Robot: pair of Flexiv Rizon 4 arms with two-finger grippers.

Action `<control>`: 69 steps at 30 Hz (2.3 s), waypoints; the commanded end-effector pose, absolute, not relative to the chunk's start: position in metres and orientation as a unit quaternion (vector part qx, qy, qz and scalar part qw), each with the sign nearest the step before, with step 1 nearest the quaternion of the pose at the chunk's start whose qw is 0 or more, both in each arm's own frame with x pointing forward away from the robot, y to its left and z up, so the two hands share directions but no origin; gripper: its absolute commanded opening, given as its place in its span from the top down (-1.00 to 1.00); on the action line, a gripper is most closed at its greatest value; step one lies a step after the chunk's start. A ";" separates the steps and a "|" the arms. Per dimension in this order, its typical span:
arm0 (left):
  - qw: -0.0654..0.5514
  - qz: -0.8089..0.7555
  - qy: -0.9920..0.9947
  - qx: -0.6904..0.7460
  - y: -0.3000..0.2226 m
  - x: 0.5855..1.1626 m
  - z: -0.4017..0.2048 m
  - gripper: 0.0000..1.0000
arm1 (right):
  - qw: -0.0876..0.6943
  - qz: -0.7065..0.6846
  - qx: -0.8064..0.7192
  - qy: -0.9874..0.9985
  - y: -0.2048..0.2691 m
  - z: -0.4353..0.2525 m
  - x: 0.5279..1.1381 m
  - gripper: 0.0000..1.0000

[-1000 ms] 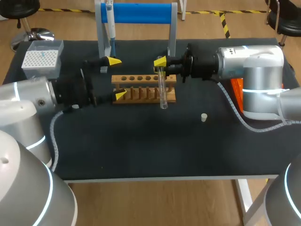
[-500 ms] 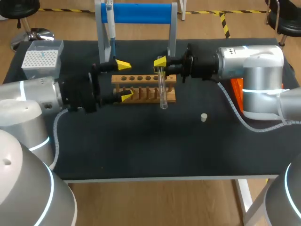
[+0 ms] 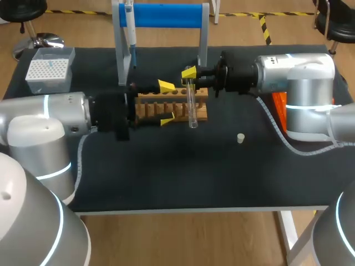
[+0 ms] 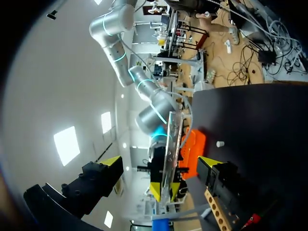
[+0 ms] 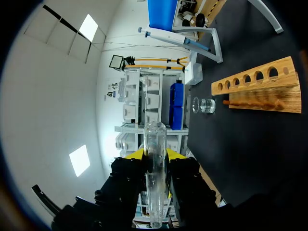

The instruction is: Invert the test tube, pick up the pipette, mount the tip to pipette, aspirate from beaker and dispense into the tube, eject the tip, return the pipette, and cap with the stopper.

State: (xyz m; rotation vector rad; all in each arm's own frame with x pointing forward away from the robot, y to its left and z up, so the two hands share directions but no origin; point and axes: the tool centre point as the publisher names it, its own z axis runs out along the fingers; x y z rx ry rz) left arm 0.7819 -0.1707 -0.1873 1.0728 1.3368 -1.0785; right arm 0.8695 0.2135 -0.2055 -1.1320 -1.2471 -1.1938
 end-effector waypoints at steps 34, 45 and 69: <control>0.486 -0.498 0.525 0.490 -0.224 0.781 -0.197 -0.36 | 0.512 -0.496 -0.472 -0.519 0.213 -0.205 0.869 1.00; 0.500 -0.480 0.514 0.505 -0.231 0.777 -0.197 -0.27 | 0.512 -0.496 -0.472 -0.519 0.213 -0.205 0.869 1.00; 0.507 -0.476 0.514 0.503 -0.234 0.780 -0.200 0.48 | 0.512 -0.496 -0.472 -0.519 0.213 -0.205 0.869 1.00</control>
